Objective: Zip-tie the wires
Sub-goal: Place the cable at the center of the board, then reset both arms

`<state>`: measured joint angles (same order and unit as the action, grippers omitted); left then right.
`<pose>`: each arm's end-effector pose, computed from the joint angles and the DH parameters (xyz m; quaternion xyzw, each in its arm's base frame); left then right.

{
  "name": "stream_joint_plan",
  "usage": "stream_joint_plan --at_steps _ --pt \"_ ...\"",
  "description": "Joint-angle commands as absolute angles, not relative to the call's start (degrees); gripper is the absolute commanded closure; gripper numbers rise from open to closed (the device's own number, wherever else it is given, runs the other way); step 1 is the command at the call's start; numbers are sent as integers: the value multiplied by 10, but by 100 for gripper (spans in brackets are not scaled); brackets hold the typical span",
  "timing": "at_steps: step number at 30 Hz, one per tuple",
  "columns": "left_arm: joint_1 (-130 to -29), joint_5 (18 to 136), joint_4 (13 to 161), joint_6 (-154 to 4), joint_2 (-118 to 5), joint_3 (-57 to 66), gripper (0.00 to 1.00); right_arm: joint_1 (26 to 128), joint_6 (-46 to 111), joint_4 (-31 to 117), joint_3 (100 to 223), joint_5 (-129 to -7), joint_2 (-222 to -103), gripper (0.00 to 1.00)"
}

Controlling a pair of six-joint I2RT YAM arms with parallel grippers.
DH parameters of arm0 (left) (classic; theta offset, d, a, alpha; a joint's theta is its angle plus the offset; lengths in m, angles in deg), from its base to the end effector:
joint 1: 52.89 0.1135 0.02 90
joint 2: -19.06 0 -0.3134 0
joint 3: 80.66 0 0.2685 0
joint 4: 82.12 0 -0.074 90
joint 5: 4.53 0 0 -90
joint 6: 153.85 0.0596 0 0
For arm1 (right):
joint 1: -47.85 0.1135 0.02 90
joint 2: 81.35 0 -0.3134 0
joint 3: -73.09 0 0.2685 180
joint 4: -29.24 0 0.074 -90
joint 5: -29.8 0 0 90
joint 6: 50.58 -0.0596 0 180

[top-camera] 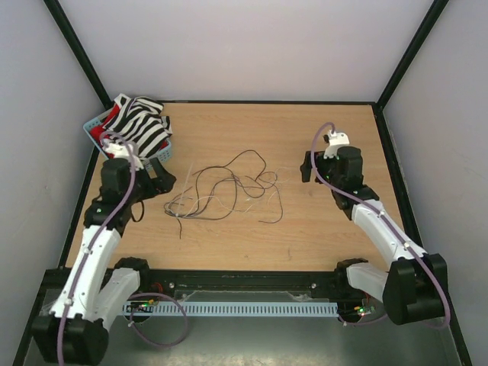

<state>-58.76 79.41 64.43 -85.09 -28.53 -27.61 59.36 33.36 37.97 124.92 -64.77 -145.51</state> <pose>0.1919 -0.0261 0.3079 -0.0875 0.8519 -0.1646 0.4894 0.2638 0.0586 0.2903 -0.0617 0.8218 0.1189 0.5539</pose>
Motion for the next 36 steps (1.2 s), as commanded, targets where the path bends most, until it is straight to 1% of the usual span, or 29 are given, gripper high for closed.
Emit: stream_joint_plan --at_steps 1,3,9,14,17,20,23,25,28,29,33,36 --pt "-493 685 652 -885 -230 -304 8 556 317 308 1199 -626 -1429 1" --pt "-452 652 663 -901 -202 -322 8 538 320 260 1155 -596 -1421 1" --pt "-458 643 667 -871 -163 -353 6 524 357 84 1019 -508 -1418 1" --pt "-462 663 682 -881 -125 -370 5 524 348 -50 961 -510 -1466 1" --pt "-469 677 687 -883 -88 -381 4 524 351 -98 947 -515 -1471 1" --pt "-479 692 688 -898 -25 -411 2 524 339 -184 915 -501 -1476 1" --pt "-497 706 678 -918 30 -445 1 524 343 -222 918 -506 -1506 1" --pt "-513 724 659 -931 83 -463 1 524 347 -246 921 -510 -1528 1" --pt "-520 740 627 -949 185 -487 1 525 344 -353 894 -523 -1581 1" --pt "-520 738 617 -948 187 -481 1 526 348 -396 886 -525 -1596 1" --pt "-521 712 607 -933 162 -453 1 540 362 -439 868 -529 -1622 1" --pt "-521 711 598 -920 190 -457 0 545 372 -551 856 -527 -1693 1"
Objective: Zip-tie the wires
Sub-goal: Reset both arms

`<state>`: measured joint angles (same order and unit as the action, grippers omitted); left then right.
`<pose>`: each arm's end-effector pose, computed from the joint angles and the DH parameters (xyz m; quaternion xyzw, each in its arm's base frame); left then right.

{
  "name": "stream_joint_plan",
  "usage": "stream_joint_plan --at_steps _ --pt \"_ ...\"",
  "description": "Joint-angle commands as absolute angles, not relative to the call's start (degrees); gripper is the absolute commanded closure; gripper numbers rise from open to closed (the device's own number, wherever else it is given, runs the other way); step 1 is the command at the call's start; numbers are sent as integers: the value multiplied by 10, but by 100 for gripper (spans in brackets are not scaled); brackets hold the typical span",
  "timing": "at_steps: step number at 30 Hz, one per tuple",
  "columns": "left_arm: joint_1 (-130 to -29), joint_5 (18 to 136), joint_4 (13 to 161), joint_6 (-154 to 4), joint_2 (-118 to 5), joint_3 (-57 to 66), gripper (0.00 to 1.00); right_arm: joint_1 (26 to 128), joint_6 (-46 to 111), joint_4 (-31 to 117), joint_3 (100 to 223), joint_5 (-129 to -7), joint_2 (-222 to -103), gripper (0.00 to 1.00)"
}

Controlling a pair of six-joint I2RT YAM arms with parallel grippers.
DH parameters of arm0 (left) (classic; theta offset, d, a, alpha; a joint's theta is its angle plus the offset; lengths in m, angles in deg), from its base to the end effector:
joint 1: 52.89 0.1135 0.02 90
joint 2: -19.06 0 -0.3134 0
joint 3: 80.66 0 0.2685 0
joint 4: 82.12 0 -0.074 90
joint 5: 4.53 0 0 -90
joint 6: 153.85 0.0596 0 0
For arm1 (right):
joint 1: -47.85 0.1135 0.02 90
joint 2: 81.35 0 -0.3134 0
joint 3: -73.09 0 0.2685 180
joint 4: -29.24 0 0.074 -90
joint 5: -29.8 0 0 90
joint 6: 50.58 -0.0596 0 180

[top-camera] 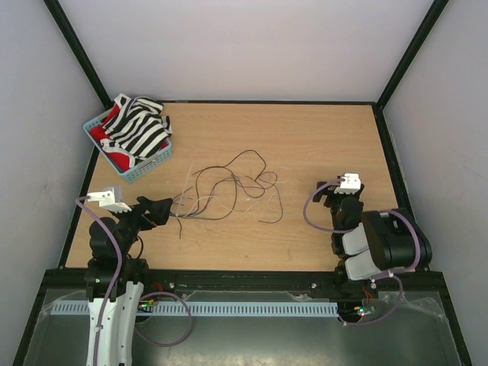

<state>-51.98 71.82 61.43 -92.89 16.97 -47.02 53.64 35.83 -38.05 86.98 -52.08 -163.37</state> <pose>0.0673 -0.0130 0.2542 -0.1114 0.7274 -0.2481 0.6300 0.2093 0.0128 0.1727 0.0360 0.7113 0.0070 0.7019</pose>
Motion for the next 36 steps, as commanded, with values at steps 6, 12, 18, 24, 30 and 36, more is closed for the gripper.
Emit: stream_joint_plan --at_steps 6,12,18,24,30,36 --pt "-528 676 570 -915 191 -459 0 557 387 -412 912 -528 -1664 1" --pt "-551 717 533 -954 194 -464 0 580 407 -338 958 -508 -1674 1" --pt "-569 740 530 -969 194 -480 0 580 407 -336 956 -509 -1672 1" --pt "-569 759 528 -963 194 -479 0 580 407 -337 956 -509 -1671 1" --pt "-569 782 528 -961 194 -486 0 580 407 -337 956 -509 -1672 1" --pt "-569 807 526 -958 194 -485 0 580 407 -337 956 -509 -1672 1"
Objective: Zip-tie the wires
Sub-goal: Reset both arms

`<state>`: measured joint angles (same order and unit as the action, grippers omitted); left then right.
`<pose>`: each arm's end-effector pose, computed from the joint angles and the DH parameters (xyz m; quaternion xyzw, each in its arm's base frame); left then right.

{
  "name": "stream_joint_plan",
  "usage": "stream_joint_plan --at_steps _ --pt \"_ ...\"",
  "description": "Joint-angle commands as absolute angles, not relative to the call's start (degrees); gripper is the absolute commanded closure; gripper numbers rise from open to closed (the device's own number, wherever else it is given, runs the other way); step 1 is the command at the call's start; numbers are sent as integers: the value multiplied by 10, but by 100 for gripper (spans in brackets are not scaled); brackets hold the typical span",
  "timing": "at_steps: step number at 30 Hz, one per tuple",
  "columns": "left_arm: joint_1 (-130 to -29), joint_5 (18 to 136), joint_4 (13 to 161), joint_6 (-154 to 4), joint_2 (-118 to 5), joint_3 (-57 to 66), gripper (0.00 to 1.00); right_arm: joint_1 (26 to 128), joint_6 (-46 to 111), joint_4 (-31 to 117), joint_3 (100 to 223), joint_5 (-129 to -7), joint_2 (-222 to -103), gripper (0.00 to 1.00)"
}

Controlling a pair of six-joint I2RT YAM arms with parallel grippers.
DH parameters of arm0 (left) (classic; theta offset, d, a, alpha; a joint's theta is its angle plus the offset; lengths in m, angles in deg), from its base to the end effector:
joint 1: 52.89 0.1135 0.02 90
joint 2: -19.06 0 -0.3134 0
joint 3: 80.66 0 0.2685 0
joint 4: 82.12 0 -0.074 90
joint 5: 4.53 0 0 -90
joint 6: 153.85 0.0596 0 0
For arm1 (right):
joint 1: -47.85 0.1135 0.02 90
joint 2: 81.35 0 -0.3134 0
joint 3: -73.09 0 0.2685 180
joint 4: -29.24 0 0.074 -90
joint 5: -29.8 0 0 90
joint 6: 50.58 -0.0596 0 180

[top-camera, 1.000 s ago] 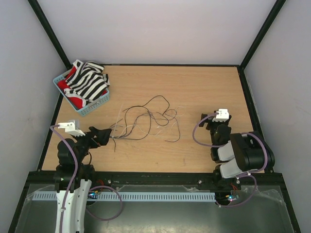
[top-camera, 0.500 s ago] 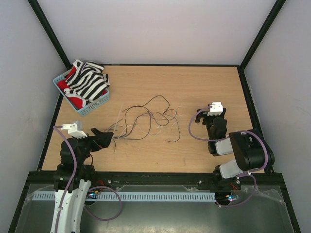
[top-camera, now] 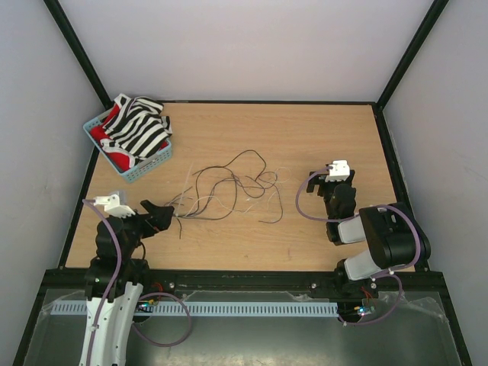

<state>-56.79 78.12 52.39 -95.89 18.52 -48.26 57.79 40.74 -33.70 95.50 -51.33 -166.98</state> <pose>0.0634 -0.0120 0.2268 -0.1523 0.7705 -0.2383 0.5713 0.2478 0.0341 0.1856 -0.0150 0.7087 -0.0018 0.7054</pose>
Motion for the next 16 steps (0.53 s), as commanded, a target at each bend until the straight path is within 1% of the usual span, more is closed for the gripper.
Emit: stream_joint_plan --at_steps 1,6,16 --pt "-569 812 525 -958 194 -484 0 580 407 -337 956 -509 -1672 1" --pt "-572 843 512 -952 194 -472 0 580 407 -336 956 -509 -1672 1" --pt "-572 849 510 -958 194 -477 0 580 408 -336 956 -509 -1672 1"
